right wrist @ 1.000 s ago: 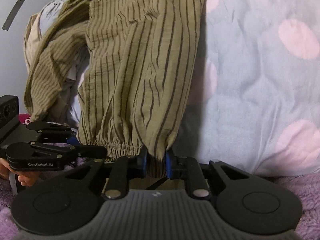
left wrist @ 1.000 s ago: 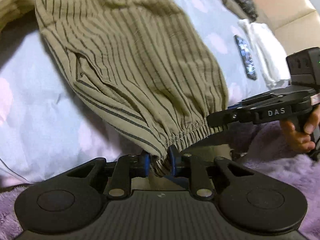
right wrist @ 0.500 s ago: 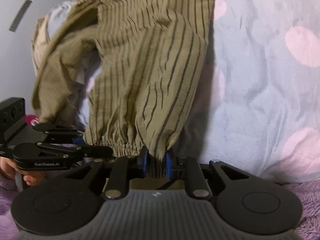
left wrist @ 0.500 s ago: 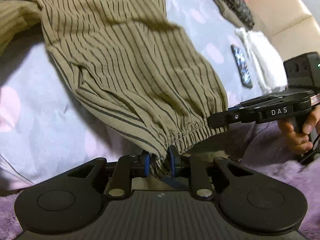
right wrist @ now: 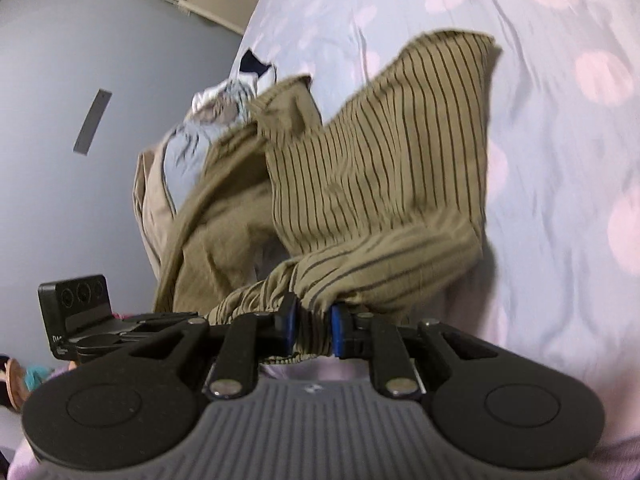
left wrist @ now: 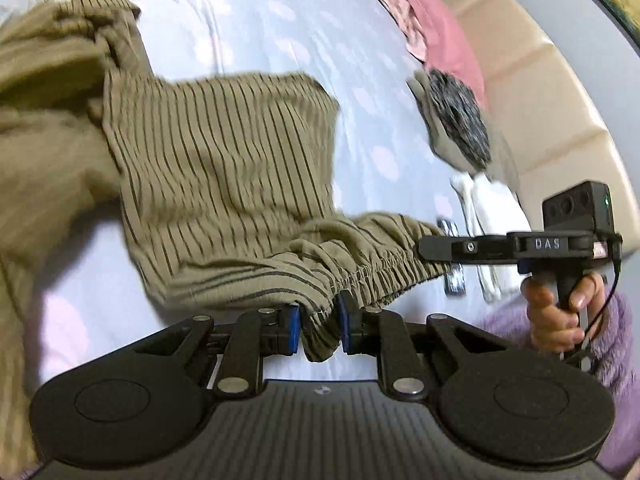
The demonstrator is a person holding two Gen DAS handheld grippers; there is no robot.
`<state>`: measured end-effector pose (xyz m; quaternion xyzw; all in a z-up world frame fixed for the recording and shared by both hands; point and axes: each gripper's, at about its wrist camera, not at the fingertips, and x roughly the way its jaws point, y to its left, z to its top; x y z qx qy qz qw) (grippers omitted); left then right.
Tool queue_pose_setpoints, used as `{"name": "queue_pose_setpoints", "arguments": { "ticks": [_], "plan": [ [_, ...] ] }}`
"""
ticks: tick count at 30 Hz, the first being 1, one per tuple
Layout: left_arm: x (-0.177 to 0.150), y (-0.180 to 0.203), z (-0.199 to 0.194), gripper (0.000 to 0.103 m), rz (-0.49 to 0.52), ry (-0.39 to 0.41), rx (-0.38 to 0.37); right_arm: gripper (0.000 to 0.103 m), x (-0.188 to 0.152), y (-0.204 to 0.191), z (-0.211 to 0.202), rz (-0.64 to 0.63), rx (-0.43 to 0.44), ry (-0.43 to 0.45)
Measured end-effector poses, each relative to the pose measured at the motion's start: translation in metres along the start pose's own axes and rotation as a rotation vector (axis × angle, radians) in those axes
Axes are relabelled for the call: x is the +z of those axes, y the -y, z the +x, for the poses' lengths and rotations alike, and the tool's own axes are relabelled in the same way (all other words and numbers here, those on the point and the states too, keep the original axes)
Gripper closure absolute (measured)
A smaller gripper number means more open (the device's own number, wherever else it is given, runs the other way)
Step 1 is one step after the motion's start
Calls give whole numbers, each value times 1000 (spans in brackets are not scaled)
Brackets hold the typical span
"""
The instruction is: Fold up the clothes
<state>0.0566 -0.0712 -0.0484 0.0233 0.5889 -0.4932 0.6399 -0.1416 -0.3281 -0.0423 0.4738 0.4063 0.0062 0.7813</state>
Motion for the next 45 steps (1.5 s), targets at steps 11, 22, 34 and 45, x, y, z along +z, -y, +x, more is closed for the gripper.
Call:
{"name": "queue_pose_setpoints", "arguments": {
  "ticks": [11, 22, 34, 45],
  "plan": [
    [83, -40, 32, 87, -102, 75, 58, 84, 89, 1, 42, 41, -18, 72],
    [136, -79, 73, 87, -208, 116, 137, 84, 145, 29, 98, 132, -33, 134],
    [140, -85, 56, 70, -258, 269, 143, 55, 153, 32, 110, 134, -46, 223],
    [121, -59, 58, 62, -92, 258, 211, 50, 136, 14, 90, 14, -65, 249]
  ]
}}
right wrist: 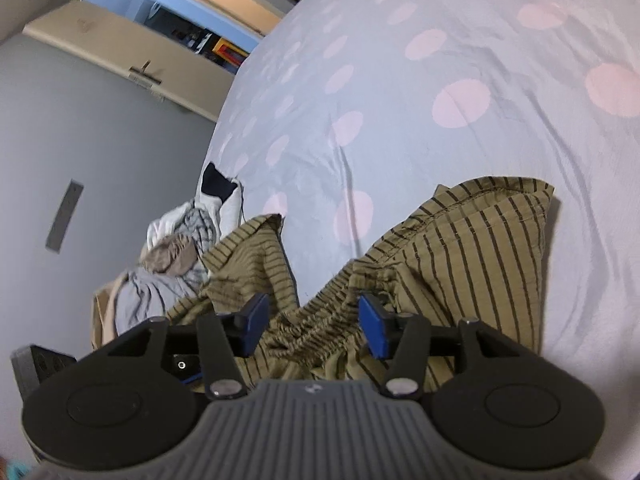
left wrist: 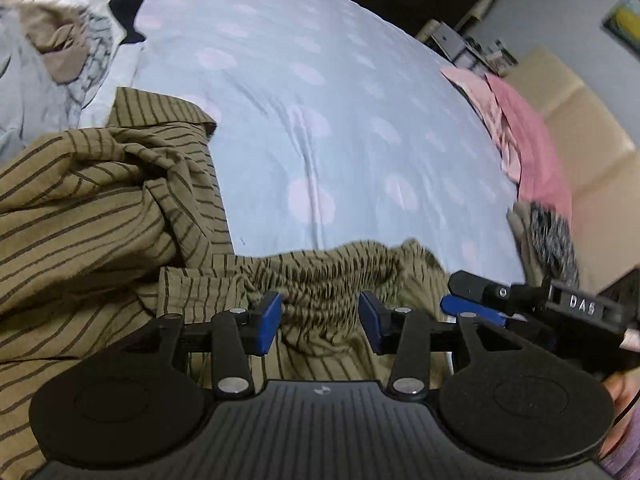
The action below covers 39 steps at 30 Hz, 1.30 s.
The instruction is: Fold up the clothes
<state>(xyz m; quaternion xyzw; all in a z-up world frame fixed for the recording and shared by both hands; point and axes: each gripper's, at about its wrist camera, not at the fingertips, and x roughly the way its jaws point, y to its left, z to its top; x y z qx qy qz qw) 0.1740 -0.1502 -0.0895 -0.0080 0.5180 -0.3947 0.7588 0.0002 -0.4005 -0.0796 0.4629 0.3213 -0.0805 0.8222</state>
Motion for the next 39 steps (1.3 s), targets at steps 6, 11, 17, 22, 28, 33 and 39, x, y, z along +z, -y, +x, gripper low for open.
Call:
{"name": "queue_pose_setpoints", "arguments": {
  "ticks": [6, 11, 17, 22, 28, 33, 39],
  "plan": [
    [-19, 18, 22, 63, 135, -54, 54, 67, -16, 0, 6, -74, -62, -59],
    [-24, 23, 46, 68, 164, -89, 84, 78, -24, -2, 27, -135, -104, -103],
    [-8, 4, 59, 70, 40, -44, 104, 84, -17, 4, 55, -112, -143, -93],
    [0, -6, 73, 70, -12, -24, 96, 84, -6, 11, 75, -64, -155, -60],
    [6, -16, 88, 70, -71, -22, 102, 84, 1, 25, 93, 19, -157, -20],
    [6, -10, 86, 70, -30, -18, 121, 84, 0, 24, 93, 19, -164, -12],
    [-3, 11, 61, 63, 55, 28, 150, 68, -14, 2, 64, -75, -182, 52]
  ]
}}
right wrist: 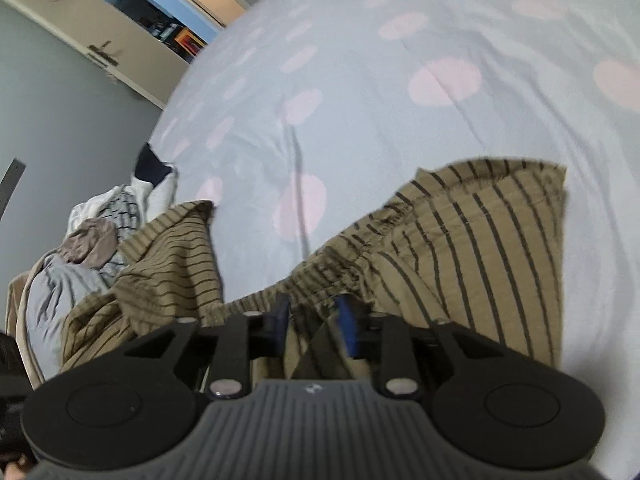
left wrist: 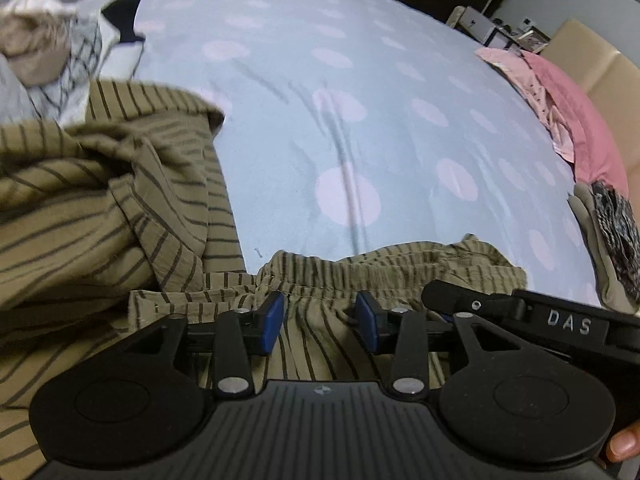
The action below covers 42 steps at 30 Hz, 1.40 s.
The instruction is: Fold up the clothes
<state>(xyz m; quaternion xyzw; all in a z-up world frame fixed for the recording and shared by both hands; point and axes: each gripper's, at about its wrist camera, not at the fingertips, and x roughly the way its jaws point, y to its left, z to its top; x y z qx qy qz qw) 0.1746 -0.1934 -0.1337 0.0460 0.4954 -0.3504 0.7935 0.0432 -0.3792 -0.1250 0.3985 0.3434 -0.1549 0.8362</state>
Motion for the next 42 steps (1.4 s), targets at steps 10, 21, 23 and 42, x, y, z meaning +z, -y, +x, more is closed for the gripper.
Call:
{"name": "queue_pose_setpoints", "arguments": {
  "ticks": [10, 21, 23, 42],
  "plan": [
    [-34, 25, -54, 62, 141, 55, -12, 60, -39, 8, -68, -101, -61, 94],
    [-92, 39, -84, 59, 386, 97, 42, 39, -98, 26, -115, -378, -100, 185],
    [-102, 41, -89, 55, 433, 122, 61, 18, -106, 26, -122, -424, -73, 213],
    [-152, 59, -123, 40, 599, 322, 125, 3, -140, 6, -156, -764, -215, 342]
  ]
}}
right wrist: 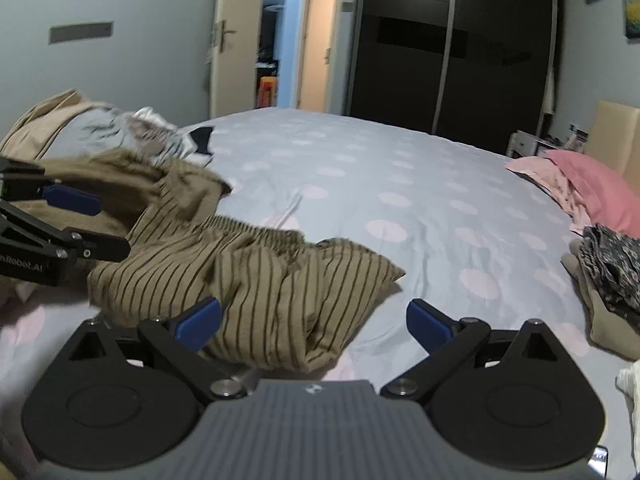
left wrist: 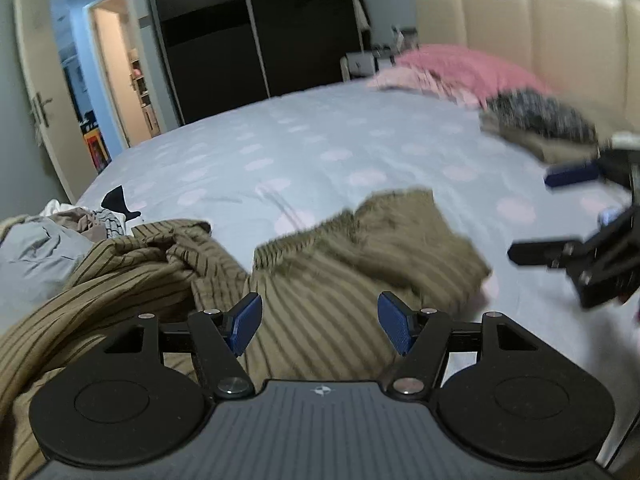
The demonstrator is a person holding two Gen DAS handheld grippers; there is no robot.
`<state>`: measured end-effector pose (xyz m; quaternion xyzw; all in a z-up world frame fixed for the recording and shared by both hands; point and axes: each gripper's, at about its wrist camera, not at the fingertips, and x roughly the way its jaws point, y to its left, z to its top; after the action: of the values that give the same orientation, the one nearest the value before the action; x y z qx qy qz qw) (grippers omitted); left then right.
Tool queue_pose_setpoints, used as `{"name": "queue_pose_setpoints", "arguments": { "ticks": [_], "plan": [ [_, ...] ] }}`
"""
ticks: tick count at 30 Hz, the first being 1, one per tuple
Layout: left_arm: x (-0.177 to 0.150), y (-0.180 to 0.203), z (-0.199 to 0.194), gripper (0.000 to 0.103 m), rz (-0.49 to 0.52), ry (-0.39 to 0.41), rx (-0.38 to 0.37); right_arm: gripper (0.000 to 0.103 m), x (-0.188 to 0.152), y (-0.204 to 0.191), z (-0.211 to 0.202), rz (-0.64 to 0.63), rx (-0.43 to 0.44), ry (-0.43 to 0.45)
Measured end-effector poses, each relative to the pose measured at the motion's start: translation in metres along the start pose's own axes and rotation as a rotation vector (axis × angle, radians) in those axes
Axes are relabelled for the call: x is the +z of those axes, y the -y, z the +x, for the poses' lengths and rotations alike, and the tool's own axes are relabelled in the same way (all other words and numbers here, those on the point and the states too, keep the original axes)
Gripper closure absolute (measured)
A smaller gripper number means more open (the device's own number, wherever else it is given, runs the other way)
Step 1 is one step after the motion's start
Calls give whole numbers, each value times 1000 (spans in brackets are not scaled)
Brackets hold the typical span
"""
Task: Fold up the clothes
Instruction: 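Grasp the folded trousers' edge with the left gripper and lift it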
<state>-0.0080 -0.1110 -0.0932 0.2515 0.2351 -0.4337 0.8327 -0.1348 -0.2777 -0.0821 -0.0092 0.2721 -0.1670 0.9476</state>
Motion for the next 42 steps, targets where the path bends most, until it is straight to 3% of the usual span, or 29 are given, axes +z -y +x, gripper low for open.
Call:
{"name": "queue_pose_setpoints", "arguments": {
  "ticks": [4, 8, 11, 13, 16, 19, 22, 24, 26, 29, 35, 39, 42],
  "plan": [
    [-18, 13, 4, 40, 130, -24, 27, 5, -10, -8, 4, -78, 44, -23],
    [-38, 27, 13, 40, 299, -58, 63, 18, -19, -19, 19, -181, 48, -47],
    [-50, 34, 25, 40, 388, -83, 96, 21, -24, -26, 33, -242, 51, -72],
    [-55, 34, 34, 40, 419, -96, 109, 24, -27, -28, 43, -256, 48, -88],
    [-63, 36, 44, 40, 469, -116, 124, 41, -29, -29, 58, -260, 49, -123],
    [-68, 38, 53, 43, 525, -129, 140, 48, -31, -27, 71, -242, 42, -156],
    [-71, 39, 61, 54, 571, -134, 151, 53, -32, -24, 79, -235, 48, -169],
    [-73, 39, 65, 64, 596, -148, 143, 68, -32, -24, 82, -239, 56, -182],
    [-70, 37, 65, 74, 592, -159, 124, 88, -33, -23, 84, -243, 53, -197],
    [-63, 32, 63, 84, 571, -172, 108, 97, -30, -16, 84, -245, 35, -209],
    [-44, 24, 37, 91, 570, -139, 93, 100, -21, 10, 68, -196, 8, -229],
    [-38, 29, 2, 92, 592, -115, -4, 101, -17, 19, 36, -219, 5, -259],
    [-46, 38, -19, 92, 626, -143, -102, 101, -21, 23, 14, -223, 34, -334]
  ]
}}
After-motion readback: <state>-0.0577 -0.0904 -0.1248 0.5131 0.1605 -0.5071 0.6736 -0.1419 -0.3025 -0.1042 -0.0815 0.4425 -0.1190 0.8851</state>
